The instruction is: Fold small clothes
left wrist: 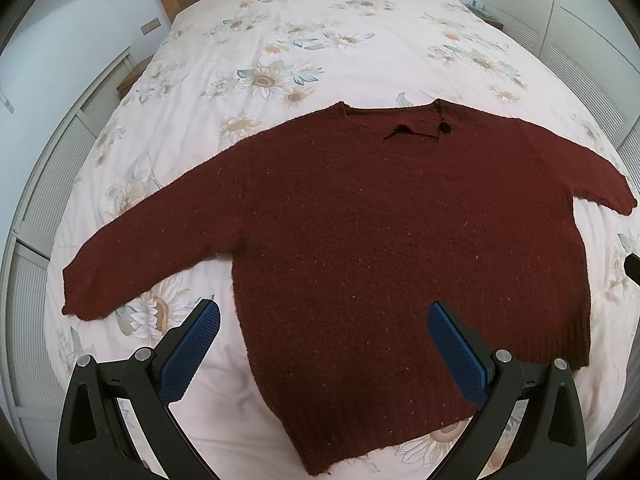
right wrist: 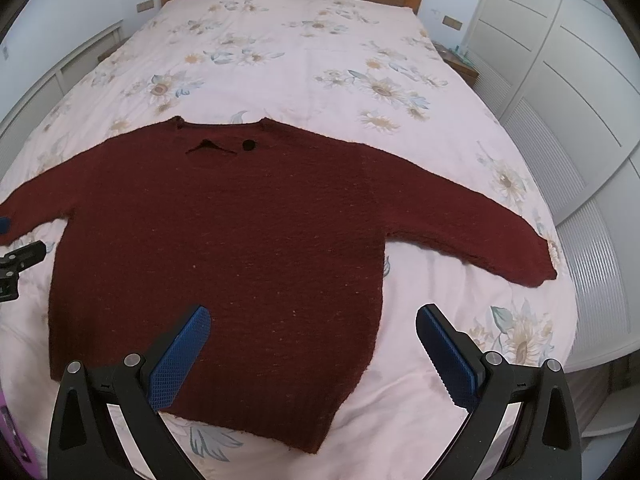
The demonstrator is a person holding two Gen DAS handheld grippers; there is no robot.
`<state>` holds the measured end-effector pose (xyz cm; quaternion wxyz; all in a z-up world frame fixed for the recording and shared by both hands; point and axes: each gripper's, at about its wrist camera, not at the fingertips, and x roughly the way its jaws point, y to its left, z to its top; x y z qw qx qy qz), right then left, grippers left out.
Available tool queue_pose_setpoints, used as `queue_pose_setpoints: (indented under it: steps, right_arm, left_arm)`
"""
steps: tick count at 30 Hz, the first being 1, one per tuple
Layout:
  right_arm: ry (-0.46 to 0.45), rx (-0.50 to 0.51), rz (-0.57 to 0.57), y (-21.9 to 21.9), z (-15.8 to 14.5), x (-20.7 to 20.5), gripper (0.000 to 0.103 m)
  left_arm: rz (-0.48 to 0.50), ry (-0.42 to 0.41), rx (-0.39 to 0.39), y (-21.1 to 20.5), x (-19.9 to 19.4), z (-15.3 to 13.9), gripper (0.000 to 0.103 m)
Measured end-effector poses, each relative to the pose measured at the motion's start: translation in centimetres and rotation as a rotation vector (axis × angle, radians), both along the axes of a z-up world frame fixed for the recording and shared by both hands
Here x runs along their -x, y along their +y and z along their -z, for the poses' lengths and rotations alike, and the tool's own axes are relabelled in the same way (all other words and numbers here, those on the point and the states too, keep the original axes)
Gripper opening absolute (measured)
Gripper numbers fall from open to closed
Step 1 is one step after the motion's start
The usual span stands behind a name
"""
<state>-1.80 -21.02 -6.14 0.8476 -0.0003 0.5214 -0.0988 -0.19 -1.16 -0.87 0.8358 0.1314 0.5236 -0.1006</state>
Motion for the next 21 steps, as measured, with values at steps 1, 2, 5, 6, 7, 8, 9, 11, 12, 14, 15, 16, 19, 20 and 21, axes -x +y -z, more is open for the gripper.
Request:
queue_pose_setpoints:
  steps: [1, 2, 5, 6, 7, 8, 9, 11, 12, 14, 15, 16, 19, 20, 21]
  right_arm:
    - [0.0, 0.002, 0.0, -0.01, 0.01, -0.04, 0.103]
    - [0.0, 0.004, 0.0, -0.01, 0.0, -0.05, 0.103]
    - [0.0, 0.004, -0.001, -0.04, -0.02, -0.04, 0.103]
    - [0.001, 0.004, 0.0, -0.04, -0.01, -0.05, 0.103]
    - [0.001, 0.005, 0.0, -0.01, 0.0, -0.06, 0.103]
    - [0.001, 0.005, 0.0, -0.02, 0.0, -0.05, 0.103]
    - [0.001, 0.005, 0.0, -0.05, -0.05, -0.01, 0.103]
    - [0.001, 0.004, 0.0, -0.04, -0.02, -0.05, 0.103]
    - [0.001, 0.005, 0.0, -0.04, -0.01, -0.05, 0.103]
    - [0.001, 0.005, 0.0, -0.04, 0.0, -0.05, 0.103]
    - [0.001, 0.004, 0.001, -0.09, -0.03, -0.02, 0.103]
    - [0.001, 0.004, 0.001, -0.07, -0.02, -0.02, 0.103]
    - [0.002, 0.004, 0.0, -0.08, -0.01, -0.03, 0.103]
    - [0.002, 0.003, -0.001, -0.07, 0.06, -0.07, 0.103]
    - [0.001, 0.002, -0.001, -0.07, 0.06, -0.05, 0.103]
  left_arm:
    - [0.0, 0.0, 0.003, -0.06, 0.01, 0.01, 0.102]
    - [-0.001, 0.0, 0.002, -0.07, 0.02, 0.02, 0.102]
    - [-0.001, -0.001, 0.002, -0.08, 0.03, 0.03, 0.102]
    - [0.0, 0.0, 0.001, -0.07, 0.04, 0.04, 0.102]
    - [0.001, 0.001, 0.001, -0.02, 0.07, 0.03, 0.102]
    - [0.001, 0.001, 0.001, 0.02, 0.1, 0.01, 0.102]
    - [0.001, 0.001, 0.001, 0.01, 0.09, 0.01, 0.102]
    - [0.003, 0.001, 0.002, 0.01, 0.13, -0.01, 0.102]
    - [0.003, 0.002, 0.002, 0.07, 0.16, -0.02, 0.102]
    - [0.001, 0.003, 0.001, -0.01, 0.13, 0.0, 0.102]
    - [0.001, 0.005, 0.001, -0.02, 0.13, 0.01, 0.102]
    - [0.001, 0.006, 0.001, 0.0, 0.14, 0.03, 0.102]
    - [0.002, 0.009, 0.0, -0.04, 0.12, 0.11, 0.102]
    - [0.002, 0.008, 0.0, -0.05, 0.1, 0.11, 0.102]
    - [0.003, 0.009, -0.002, -0.1, 0.06, 0.16, 0.102]
